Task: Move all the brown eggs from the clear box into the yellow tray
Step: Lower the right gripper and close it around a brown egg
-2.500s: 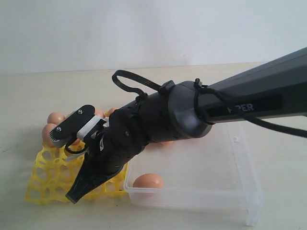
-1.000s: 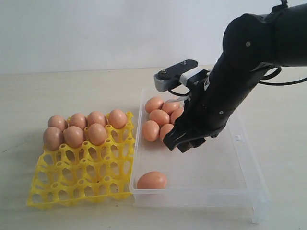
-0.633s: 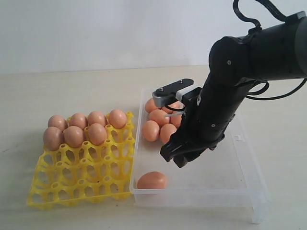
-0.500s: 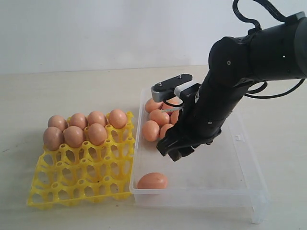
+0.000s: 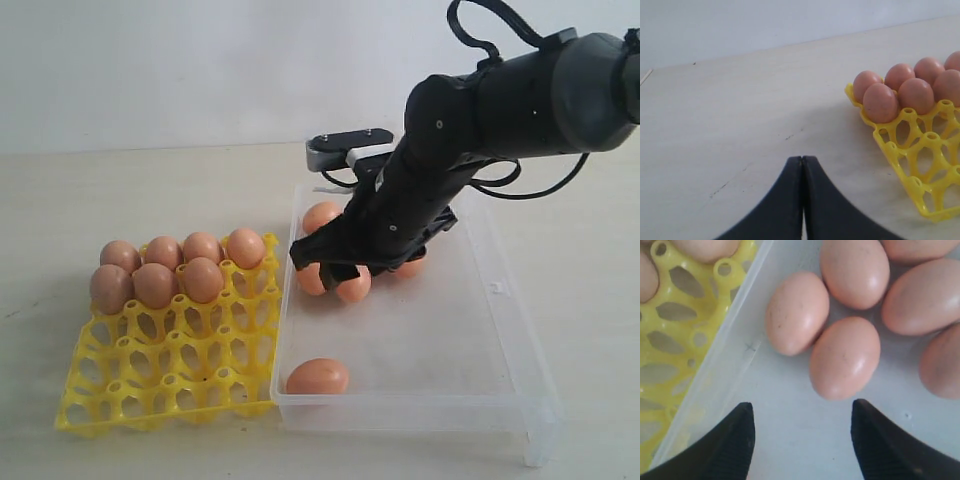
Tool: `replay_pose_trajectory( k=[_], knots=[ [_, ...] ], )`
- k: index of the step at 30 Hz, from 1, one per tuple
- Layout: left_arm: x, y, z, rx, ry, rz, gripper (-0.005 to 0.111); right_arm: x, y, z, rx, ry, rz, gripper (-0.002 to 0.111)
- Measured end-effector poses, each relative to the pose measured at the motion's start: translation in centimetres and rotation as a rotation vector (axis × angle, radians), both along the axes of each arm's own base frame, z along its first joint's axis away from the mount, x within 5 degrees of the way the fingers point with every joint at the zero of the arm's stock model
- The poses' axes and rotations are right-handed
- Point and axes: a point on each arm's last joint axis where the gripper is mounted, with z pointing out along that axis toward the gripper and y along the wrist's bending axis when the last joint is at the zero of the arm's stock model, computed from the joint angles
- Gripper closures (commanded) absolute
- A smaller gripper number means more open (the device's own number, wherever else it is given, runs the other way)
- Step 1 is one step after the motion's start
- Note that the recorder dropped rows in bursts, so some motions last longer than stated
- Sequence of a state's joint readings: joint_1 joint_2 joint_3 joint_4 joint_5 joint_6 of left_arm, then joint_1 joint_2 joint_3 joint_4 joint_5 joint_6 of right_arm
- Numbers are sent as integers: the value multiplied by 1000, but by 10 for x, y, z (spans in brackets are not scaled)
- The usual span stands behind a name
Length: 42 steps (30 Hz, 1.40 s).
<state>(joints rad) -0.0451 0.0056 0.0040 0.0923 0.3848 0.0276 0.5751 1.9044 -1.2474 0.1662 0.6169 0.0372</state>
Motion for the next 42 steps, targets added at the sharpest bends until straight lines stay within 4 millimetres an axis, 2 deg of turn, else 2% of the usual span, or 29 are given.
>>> replay_pose_trajectory(
  k=[6,15,20,28,42],
  knots=[
    [0,0,0,0,0,0,107,12,5,4,21,-6,-59,53],
    [0,0,0,0,0,0,107,24,-10,5,20,-23,-146,53],
    [0,0,0,0,0,0,107,29,-8,3,62,-38,-179,53],
    [0,0,0,0,0,0,107,32,-5,-25,39,18,-192,53],
    [0,0,0,0,0,0,107,37,-4,-43,39,16,-209,53]
  ],
)
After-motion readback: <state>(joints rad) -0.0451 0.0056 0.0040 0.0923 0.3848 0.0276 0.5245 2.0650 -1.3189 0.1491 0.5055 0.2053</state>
